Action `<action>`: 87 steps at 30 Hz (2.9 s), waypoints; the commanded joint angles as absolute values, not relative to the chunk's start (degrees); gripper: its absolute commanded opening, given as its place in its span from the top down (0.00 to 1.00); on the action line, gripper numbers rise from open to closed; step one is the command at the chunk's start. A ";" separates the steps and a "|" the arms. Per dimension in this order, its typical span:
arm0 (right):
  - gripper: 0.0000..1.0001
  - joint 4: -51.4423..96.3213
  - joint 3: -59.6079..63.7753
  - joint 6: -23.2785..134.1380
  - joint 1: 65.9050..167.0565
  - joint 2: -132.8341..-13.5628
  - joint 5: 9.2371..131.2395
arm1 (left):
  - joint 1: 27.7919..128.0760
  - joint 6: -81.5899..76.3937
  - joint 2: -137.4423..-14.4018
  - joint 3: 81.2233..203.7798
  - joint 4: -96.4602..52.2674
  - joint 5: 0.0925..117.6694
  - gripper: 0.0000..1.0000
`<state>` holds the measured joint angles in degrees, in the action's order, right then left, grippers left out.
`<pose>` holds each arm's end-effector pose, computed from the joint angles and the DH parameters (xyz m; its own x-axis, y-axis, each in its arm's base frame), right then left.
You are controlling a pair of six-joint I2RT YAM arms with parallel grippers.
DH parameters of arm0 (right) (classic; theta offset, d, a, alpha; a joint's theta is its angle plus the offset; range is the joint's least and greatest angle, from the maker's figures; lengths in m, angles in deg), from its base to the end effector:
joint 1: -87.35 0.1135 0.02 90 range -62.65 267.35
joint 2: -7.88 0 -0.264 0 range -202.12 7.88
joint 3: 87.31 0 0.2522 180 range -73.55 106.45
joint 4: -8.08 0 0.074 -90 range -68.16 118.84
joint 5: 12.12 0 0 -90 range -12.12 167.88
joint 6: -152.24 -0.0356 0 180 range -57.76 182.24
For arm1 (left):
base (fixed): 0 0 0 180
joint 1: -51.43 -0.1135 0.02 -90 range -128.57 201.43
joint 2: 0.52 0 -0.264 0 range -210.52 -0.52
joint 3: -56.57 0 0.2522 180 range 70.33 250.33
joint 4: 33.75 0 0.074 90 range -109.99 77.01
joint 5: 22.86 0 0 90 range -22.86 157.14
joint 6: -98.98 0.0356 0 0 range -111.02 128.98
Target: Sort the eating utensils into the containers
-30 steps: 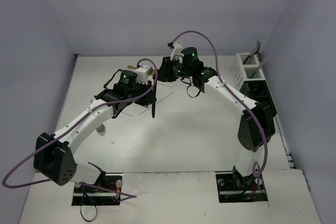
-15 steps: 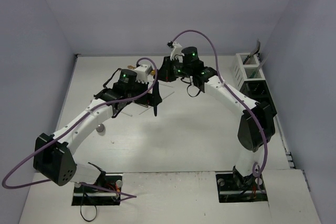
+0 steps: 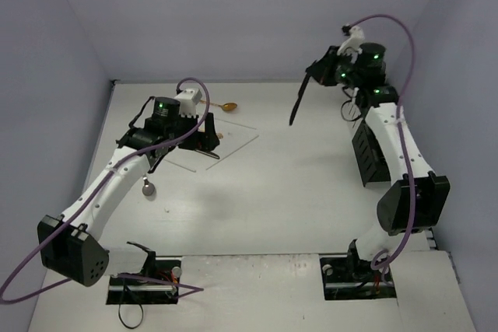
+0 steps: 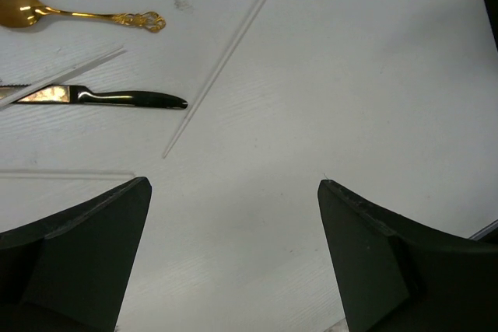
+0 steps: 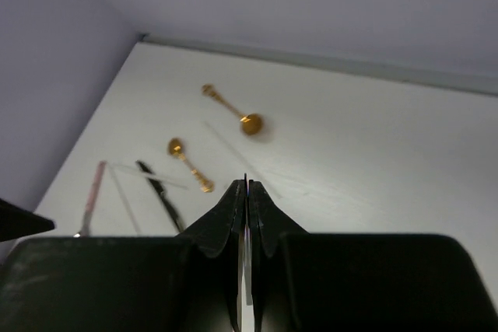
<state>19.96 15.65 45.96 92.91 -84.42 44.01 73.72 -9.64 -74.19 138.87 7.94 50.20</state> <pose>0.3783 0.0568 0.4217 -0.1984 0.2146 -0.9564 -0.6036 0.7420 0.2917 0.2604 -0.1180 0.3457 -0.6663 -0.0570 -0.7435 0.3968 0.8171 -0.4182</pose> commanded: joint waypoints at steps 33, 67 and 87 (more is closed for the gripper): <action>1.00 11.15 26.66 56.76 66.86 -93.01 56.26 | 68.85 -7.26 -76.70 140.56 4.71 53.78 0.13; 0.29 8.72 13.11 60.27 72.44 -79.56 51.30 | 66.26 -31.13 -103.57 146.12 15.56 66.61 0.17; 0.27 8.92 8.89 61.73 74.43 -75.88 47.65 | 67.31 31.09 -105.80 157.84 23.35 31.58 0.28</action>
<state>13.46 8.34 61.07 74.60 -76.48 49.23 66.84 3.15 -103.01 148.86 13.31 44.71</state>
